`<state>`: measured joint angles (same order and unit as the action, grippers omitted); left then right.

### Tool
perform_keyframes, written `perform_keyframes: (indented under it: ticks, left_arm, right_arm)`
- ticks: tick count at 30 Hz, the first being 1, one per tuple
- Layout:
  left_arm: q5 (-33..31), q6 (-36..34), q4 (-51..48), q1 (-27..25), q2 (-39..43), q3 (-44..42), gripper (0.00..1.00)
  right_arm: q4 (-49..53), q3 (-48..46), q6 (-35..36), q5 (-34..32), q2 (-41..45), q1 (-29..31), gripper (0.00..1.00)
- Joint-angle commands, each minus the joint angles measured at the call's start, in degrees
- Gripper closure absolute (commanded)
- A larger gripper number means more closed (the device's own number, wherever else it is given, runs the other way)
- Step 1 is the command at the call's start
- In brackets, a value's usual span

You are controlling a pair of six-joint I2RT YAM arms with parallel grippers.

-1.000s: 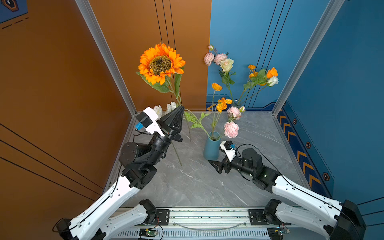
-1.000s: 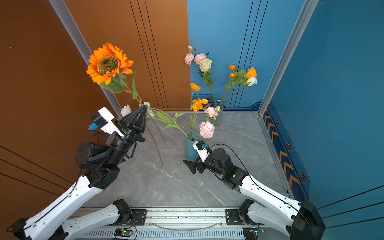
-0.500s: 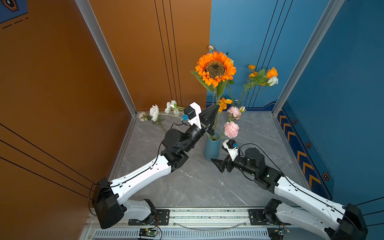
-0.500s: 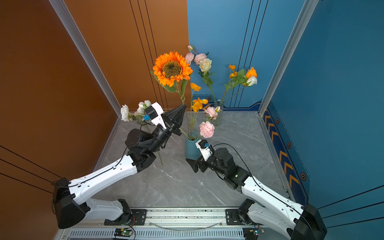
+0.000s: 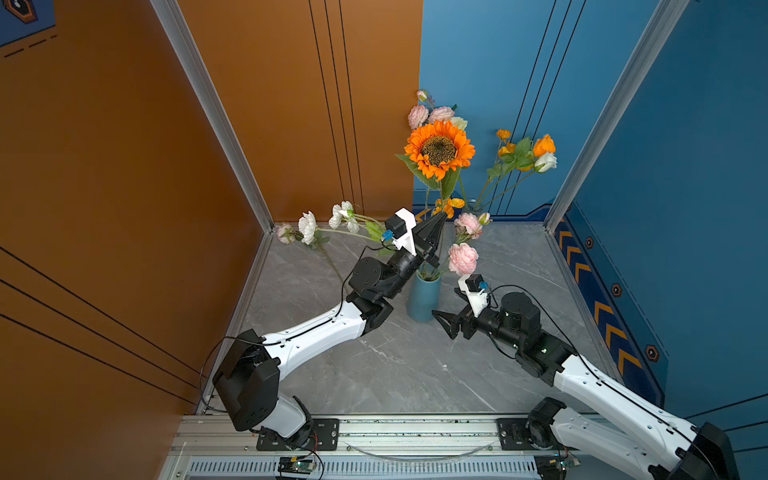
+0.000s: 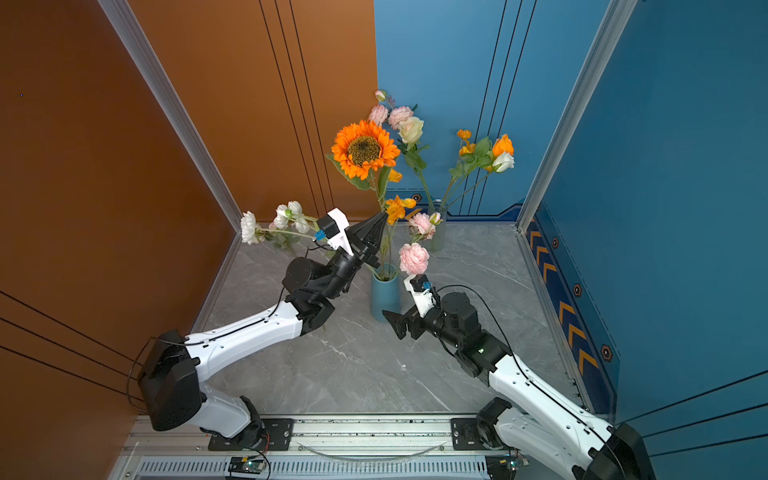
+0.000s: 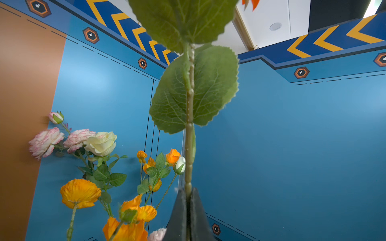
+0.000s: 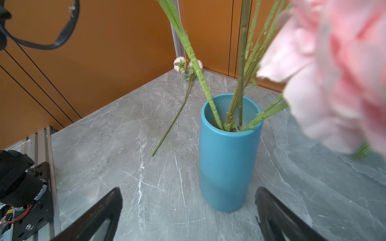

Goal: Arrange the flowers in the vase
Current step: 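Lower the sunflower stem into the teal cylinder with the left gripper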

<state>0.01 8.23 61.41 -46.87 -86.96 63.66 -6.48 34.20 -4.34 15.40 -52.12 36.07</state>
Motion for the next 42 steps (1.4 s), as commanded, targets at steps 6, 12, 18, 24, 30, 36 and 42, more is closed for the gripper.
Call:
perform_keyframes:
  ticks: [6,12,18,24,30,36,42]
  left_arm:
    - [-0.9,-0.1,2.4,1.0,-1.8,-7.9,1.00]
    - [0.0,-0.3,2.4,1.2,-2.7,-11.4,1.00]
    - [-1.1,-1.2,2.3,1.4,-3.5,-13.3,0.95]
    - [-1.7,-0.9,2.0,1.8,-3.1,-14.8,0.87]
    - [-2.2,-0.6,1.6,1.7,-1.0,-16.7,0.71]
    - [-1.9,-1.1,-3.1,1.3,1.8,-17.5,0.46]
    - [-2.0,0.1,-9.6,1.0,6.4,-19.8,0.02]
  right_arm:
    - [-0.6,-0.8,-0.7,1.8,-0.1,-0.3,0.00]
    - [-1.2,-0.7,-1.2,2.1,-1.1,-0.3,0.00]
    - [-2.0,0.0,-1.9,2.4,-2.1,0.0,0.00]
    - [-1.7,0.4,-1.9,2.1,-2.5,0.6,0.00]
    - [-2.0,0.3,-2.0,1.7,-2.7,1.1,0.00]
    - [-2.7,0.6,-2.1,1.1,-3.5,2.1,0.00]
    - [-3.4,0.8,-2.1,0.9,-4.3,2.6,0.00]
